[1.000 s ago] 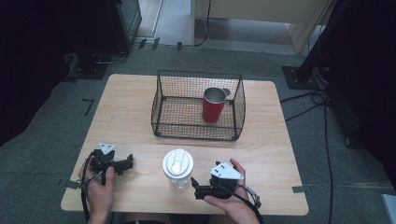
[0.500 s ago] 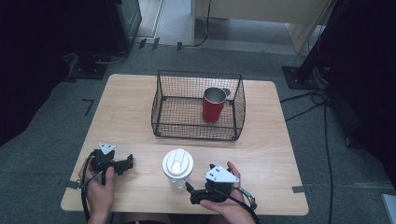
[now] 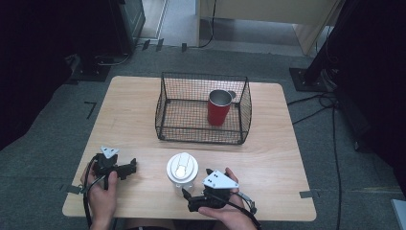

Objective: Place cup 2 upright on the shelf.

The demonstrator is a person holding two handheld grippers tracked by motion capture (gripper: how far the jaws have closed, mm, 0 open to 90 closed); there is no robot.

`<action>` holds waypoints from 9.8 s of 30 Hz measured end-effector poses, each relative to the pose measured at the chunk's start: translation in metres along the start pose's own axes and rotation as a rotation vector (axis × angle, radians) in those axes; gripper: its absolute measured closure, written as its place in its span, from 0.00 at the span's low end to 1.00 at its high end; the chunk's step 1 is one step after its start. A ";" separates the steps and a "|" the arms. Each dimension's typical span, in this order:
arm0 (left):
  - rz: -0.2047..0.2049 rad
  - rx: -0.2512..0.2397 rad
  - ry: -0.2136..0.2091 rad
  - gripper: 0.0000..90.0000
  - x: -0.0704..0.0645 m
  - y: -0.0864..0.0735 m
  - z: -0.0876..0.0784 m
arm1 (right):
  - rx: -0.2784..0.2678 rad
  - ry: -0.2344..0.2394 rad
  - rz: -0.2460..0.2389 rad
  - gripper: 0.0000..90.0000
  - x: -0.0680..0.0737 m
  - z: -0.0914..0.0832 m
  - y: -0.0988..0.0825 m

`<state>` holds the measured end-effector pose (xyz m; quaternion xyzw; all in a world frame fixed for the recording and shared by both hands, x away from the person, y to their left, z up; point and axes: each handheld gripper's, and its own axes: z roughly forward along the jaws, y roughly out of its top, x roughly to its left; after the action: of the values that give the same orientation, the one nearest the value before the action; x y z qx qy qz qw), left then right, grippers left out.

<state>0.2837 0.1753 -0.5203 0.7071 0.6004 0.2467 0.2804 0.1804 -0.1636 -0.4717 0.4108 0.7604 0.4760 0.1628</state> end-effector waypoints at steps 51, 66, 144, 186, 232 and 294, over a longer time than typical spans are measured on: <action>-0.001 0.000 -0.001 0.00 0.000 0.000 0.000 | -0.123 0.020 -0.006 0.18 0.017 0.016 0.029; 0.001 0.001 0.001 0.00 0.000 0.000 0.000 | -0.182 0.003 -0.026 0.18 0.010 0.003 0.059; 0.000 0.002 0.000 0.00 0.000 0.000 0.000 | -0.386 -0.160 -0.020 0.18 -0.032 0.052 0.186; 0.001 0.002 0.001 0.00 0.000 0.000 0.000 | -0.468 -0.271 0.021 0.18 -0.069 0.123 0.193; 0.001 0.002 0.000 0.00 0.000 0.000 0.000 | -0.302 -0.339 0.008 0.17 -0.106 0.195 0.168; 0.003 0.004 0.000 0.00 0.000 0.000 0.000 | -0.202 -0.190 -0.286 0.02 -0.134 0.143 0.163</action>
<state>0.2839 0.1751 -0.5201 0.7084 0.5999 0.2460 0.2788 0.4299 -0.1490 -0.4221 0.3233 0.7405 0.4810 0.3403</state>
